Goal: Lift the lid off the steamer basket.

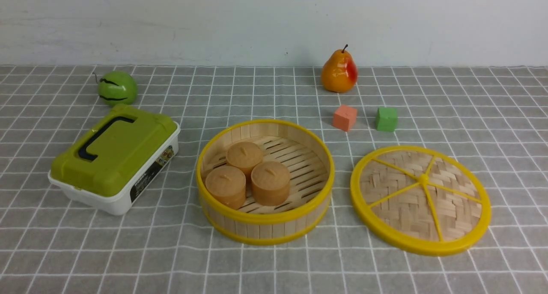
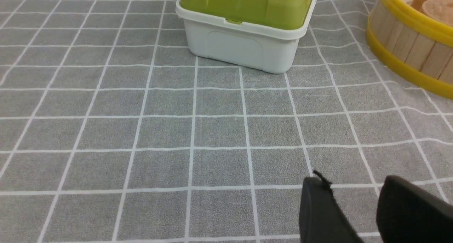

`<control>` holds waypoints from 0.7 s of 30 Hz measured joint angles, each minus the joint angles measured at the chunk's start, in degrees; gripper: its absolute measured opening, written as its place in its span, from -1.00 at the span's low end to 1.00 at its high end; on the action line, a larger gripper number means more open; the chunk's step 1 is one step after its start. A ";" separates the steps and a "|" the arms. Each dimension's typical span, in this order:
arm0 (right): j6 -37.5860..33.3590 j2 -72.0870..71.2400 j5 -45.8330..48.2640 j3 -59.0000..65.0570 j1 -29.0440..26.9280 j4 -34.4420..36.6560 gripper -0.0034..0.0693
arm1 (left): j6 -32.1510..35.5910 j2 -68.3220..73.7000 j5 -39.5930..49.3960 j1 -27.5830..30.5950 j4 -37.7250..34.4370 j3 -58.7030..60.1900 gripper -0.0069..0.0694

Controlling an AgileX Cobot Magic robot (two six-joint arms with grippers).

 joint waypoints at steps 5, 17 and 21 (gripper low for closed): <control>3.37 -0.49 5.47 0.00 0.50 -2.90 -0.90 | 0.00 0.00 0.06 0.00 0.00 0.00 -0.19; 3.82 -0.49 12.52 -0.26 2.15 -3.33 -0.85 | 0.00 0.00 0.06 0.00 0.00 0.00 -0.19; 3.90 -0.49 12.77 -0.30 0.61 -3.33 -0.83 | 0.00 0.00 0.06 0.00 0.00 0.00 -0.19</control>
